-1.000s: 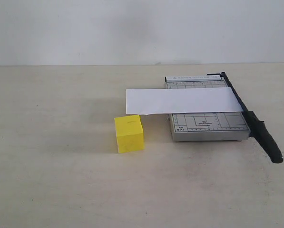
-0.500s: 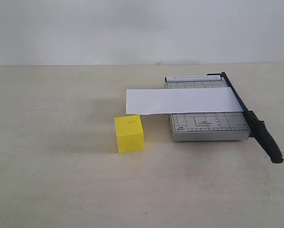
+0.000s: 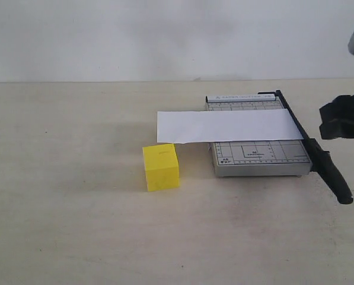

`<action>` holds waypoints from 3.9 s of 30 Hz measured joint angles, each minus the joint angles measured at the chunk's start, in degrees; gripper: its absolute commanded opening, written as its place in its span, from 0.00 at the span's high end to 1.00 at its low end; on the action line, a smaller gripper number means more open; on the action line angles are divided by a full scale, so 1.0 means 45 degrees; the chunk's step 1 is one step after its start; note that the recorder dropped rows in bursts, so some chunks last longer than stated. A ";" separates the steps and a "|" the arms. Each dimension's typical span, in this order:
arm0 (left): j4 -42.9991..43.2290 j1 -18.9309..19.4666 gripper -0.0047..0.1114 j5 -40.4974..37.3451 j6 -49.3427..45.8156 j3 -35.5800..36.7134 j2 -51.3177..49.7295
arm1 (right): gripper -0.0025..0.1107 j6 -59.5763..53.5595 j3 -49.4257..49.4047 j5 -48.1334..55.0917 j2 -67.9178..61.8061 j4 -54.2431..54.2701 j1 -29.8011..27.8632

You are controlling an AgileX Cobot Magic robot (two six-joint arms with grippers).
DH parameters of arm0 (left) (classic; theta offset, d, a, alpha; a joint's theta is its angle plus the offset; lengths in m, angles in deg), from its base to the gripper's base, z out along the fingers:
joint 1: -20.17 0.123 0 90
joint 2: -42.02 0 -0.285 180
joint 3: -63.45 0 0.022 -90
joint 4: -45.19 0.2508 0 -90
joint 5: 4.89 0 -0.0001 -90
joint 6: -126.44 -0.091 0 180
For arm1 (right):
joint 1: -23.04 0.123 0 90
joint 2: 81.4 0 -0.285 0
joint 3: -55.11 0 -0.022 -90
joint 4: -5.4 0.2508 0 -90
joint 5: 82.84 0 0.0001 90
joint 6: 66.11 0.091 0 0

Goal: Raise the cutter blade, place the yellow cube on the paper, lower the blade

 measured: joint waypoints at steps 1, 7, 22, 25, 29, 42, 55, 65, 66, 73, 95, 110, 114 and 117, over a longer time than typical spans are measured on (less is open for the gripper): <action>0.0000 0.0000 0.92 0.0000 0.0000 0.0000 0.0000 | 0.40 0.0033 0.0114 0.0036 -0.0377 -0.0118 0.0000; 0.0000 0.0000 0.92 0.0000 0.0000 0.0000 0.0000 | 0.40 0.0102 0.0216 0.0327 -0.1966 -0.0640 0.0000; 0.0000 0.0000 0.92 0.0000 0.0000 0.0000 0.0000 | 0.48 0.0102 0.0266 -0.0109 -0.4407 -0.1469 0.0000; 0.0000 0.0000 0.92 0.0000 0.0000 0.0000 0.0000 | 0.69 0.0133 0.0266 -0.0202 -0.4528 -0.1469 0.0000; 0.0000 0.0000 0.92 0.0000 0.0000 0.0000 0.0000 | 0.92 0.0314 0.0266 -0.0227 -0.4547 -0.1280 0.0000; 0.0000 0.0000 0.92 0.0000 0.0000 0.0000 0.0000 | 0.93 0.0773 0.0376 -0.0092 -0.2405 -0.0896 0.0000; 0.0000 0.0000 0.92 0.0000 0.0000 0.0000 0.0000 | 0.93 0.1034 0.2521 0.0645 -0.1348 -0.1071 -0.0025; 0.0000 0.0000 0.92 0.0000 0.0000 0.0000 0.0000 | 0.41 -0.1529 0.2704 -0.0408 -0.1268 0.0661 -0.0028; 0.0000 0.0000 0.92 0.0000 0.0000 0.0000 0.0000 | 0.44 -0.1837 0.2704 -0.0495 -0.1235 0.0957 -0.0028; 0.0000 0.0000 0.92 0.0000 0.0000 0.0000 0.0000 | 0.51 -0.4426 0.1038 -0.1500 -0.0365 0.3206 -0.0028; 0.0000 0.0000 0.92 0.0000 0.0000 0.0000 0.0000 | 0.98 -0.3555 -0.7492 -0.3252 1.3872 0.6314 -0.0028; 0.0000 0.0000 0.92 0.0000 0.0000 0.0000 0.0000 | 0.98 -0.1959 -1.0125 -0.5220 1.4920 0.6614 -0.0028; 0.0000 0.0000 0.92 0.0025 0.0000 0.0000 0.0000 | 0.98 -0.1569 -1.0289 -0.5336 1.4942 0.6614 -0.0028; 0.0000 0.0000 0.92 0.0025 0.0000 0.0000 0.0000 | 0.98 -0.0981 -1.0299 -0.5336 1.4942 0.6614 -0.0028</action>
